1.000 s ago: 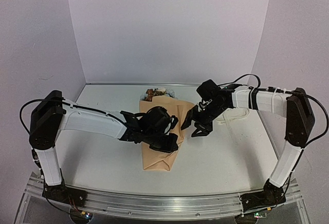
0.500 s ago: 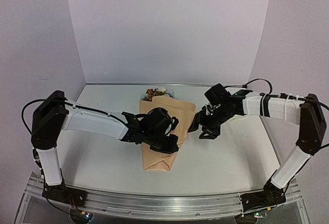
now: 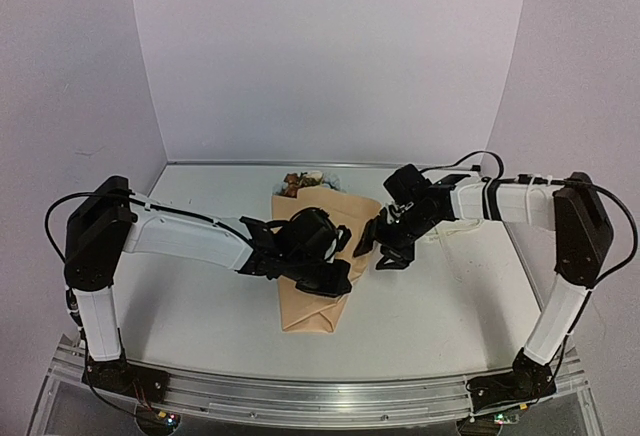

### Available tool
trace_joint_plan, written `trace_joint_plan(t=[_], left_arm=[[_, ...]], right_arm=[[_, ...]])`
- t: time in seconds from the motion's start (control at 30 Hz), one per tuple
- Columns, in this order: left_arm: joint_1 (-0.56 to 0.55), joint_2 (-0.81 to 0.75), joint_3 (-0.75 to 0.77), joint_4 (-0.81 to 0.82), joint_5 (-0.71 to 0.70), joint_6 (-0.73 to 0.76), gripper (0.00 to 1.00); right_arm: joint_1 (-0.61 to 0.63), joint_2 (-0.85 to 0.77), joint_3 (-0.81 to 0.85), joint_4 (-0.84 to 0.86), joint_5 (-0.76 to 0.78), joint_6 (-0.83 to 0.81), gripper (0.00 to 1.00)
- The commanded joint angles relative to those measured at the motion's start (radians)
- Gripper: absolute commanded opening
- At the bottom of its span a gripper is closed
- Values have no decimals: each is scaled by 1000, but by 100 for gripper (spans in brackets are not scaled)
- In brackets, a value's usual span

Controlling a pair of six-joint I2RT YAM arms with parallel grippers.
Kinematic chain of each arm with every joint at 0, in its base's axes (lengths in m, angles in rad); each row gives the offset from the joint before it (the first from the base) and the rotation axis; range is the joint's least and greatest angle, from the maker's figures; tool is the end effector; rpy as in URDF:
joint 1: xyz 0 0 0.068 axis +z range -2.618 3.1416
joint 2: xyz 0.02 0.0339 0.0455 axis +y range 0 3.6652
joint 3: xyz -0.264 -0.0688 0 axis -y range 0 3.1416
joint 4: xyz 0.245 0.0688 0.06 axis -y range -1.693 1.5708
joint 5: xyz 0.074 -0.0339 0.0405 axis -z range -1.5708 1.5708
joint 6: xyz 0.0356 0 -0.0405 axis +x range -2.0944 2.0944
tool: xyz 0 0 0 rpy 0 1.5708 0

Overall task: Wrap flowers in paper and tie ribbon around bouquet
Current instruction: Fold the 2/3-folded wrapping paper at the center of the board.

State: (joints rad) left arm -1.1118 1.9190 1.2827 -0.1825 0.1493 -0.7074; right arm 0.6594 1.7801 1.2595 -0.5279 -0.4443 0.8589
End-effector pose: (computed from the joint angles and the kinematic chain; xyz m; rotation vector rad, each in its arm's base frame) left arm 0.1802 -0.3765 0.1846 0.6055 2.5660 -0.9421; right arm 0.2832 0.2389 0.2099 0.1144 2.8972 1.0066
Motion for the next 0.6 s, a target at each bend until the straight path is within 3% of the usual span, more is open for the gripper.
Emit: trace_joint_plan(t=[0.0,0.1,0.2,0.3,0.43,0.57], left_arm=[[-2,10,42,20,6,-8,0],[-2,12,45,16,5,-7,0],[-1,5,40,15,-1,-8,1],[2,-13,33,9,-8,-12,13],[15,-80,-21,19,-28,-43,35],[64,-196,-156,99,-15,-97,38]], right_arm=[[-1,37,60,42,-15,29,58],[-1,48,63,45,-13,34,43],[-1,66,70,46,-14,33,18],[-1,86,82,46,-11,30,0],[-1,114,110,46,-10,18,0],[-1,147,131,46,8,14,0]])
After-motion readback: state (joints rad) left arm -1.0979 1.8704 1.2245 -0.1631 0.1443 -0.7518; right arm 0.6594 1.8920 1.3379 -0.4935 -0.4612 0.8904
